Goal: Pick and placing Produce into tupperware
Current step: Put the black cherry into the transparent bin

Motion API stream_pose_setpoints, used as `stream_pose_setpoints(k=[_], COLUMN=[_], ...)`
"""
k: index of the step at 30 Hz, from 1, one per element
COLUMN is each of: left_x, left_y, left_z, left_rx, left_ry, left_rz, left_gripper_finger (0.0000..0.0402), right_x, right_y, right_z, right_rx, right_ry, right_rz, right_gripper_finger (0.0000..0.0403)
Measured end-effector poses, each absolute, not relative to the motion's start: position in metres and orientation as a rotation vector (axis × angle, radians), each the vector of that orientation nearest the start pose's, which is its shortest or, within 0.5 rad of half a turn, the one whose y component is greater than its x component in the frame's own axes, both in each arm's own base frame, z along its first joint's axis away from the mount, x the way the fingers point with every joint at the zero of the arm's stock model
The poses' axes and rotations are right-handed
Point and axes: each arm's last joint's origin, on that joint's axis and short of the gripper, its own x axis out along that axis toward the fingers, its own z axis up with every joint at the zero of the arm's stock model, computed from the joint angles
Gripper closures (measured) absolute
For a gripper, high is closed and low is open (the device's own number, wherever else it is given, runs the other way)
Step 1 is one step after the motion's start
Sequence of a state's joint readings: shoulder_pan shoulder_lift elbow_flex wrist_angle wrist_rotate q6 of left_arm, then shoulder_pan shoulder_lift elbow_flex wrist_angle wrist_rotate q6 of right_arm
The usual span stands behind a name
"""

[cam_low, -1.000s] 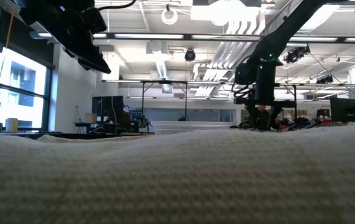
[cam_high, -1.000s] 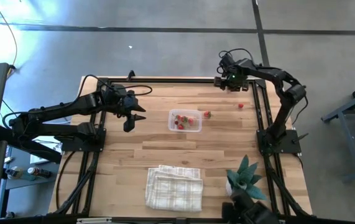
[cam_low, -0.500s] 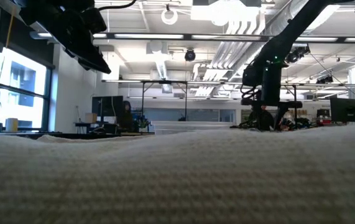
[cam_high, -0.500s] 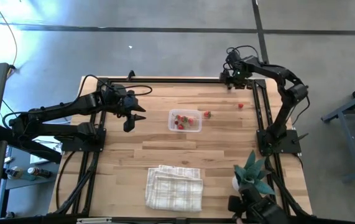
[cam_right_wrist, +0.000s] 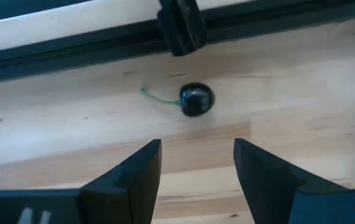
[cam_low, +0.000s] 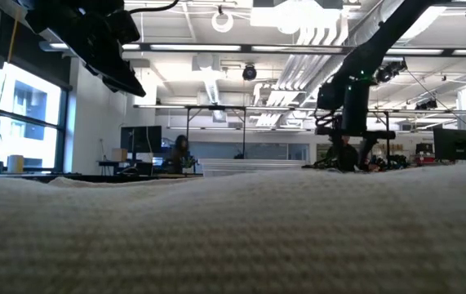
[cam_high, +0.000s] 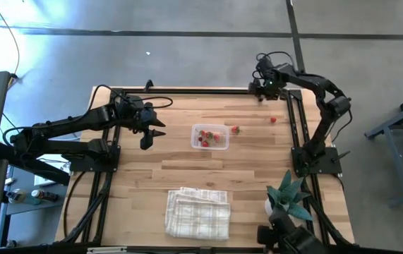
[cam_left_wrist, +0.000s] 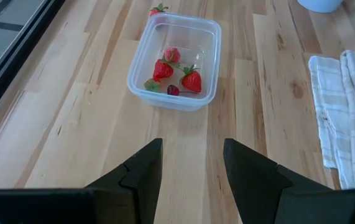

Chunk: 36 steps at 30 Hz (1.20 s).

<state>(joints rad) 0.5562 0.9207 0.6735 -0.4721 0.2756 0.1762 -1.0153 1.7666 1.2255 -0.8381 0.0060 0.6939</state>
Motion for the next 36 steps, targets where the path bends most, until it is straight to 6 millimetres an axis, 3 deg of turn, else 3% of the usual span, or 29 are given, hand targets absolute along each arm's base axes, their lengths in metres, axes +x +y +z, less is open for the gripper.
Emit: stream_pose_setpoints(k=[7,20,30,36], left_x=[0.161,0.161,0.161,0.161], left_y=[0.091,0.091,0.091,0.091], left_z=[0.249,0.249,0.249,0.249], left_rx=[-0.123,-0.123,-0.123,-0.123], left_ry=[0.679,0.679,0.679,0.680], left_rz=[0.209,0.208,0.209,0.209], left_gripper_finger=[0.0243,0.0243,0.0243,0.0243], right_x=[0.196,0.229,0.202,0.198], right_y=[-0.256,-0.252,-0.269,-0.279], right_z=[0.212,0.181,0.179,0.179], right_rx=[1.232,1.164,1.230,1.251], right_ry=[0.928,0.981,0.955,0.873], right_rz=[-1.200,-1.170,-1.350,-1.378], right_gripper_finger=[0.0210,0.0210,0.0210,0.0210])
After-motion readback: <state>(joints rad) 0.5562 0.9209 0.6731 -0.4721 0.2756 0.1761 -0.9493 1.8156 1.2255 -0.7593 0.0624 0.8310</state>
